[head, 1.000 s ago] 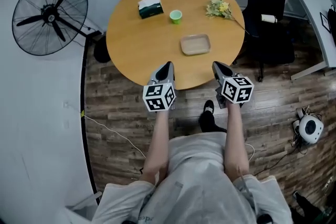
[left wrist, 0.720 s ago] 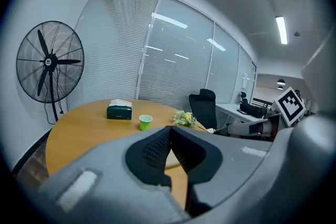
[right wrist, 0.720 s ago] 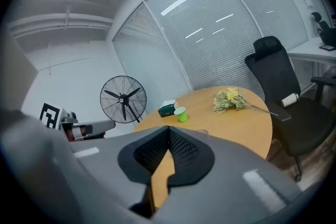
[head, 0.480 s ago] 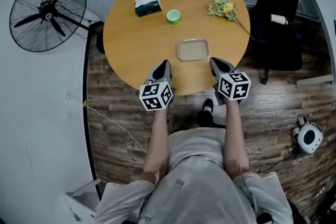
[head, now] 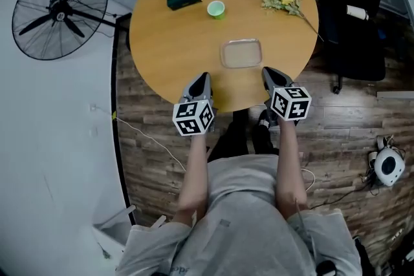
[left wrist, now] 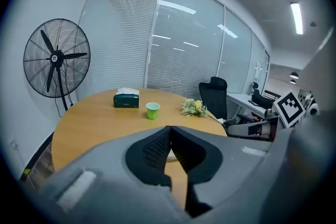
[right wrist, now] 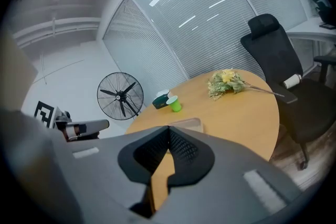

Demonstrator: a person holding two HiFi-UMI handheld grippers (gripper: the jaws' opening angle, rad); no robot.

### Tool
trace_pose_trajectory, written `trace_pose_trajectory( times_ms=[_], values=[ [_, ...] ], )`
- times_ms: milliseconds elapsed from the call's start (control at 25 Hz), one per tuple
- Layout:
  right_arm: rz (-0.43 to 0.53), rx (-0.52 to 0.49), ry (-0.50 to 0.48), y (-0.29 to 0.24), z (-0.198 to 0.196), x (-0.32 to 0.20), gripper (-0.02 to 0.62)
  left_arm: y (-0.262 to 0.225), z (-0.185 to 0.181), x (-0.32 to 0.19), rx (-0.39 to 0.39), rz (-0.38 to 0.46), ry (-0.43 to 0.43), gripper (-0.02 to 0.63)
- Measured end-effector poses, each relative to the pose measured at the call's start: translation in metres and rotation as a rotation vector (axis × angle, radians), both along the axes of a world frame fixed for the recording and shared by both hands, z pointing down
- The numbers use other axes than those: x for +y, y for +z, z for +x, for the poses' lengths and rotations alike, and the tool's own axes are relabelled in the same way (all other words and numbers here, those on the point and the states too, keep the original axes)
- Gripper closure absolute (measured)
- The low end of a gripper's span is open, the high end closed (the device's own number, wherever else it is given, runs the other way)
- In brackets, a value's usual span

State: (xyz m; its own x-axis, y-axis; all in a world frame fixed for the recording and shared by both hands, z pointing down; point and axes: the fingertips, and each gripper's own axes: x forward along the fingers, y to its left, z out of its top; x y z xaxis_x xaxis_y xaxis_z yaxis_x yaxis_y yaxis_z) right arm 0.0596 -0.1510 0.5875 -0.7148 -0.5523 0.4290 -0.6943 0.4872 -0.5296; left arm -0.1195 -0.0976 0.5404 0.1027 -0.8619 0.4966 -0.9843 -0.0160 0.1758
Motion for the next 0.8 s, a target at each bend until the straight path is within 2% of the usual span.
trace_pose_trajectory(
  times_ms=[440,800],
  values=[
    [0.010,0.084,0.057,0.003,0.010,-0.050,0.591,0.017,-0.008,-0.052,0.057,-0.005,0.027,0.600],
    [-0.028,0.174,0.049,0.027,-0.008,-0.079,0.591,0.047,-0.026,-0.090,0.107,-0.060,0.069,0.600]
  ],
)
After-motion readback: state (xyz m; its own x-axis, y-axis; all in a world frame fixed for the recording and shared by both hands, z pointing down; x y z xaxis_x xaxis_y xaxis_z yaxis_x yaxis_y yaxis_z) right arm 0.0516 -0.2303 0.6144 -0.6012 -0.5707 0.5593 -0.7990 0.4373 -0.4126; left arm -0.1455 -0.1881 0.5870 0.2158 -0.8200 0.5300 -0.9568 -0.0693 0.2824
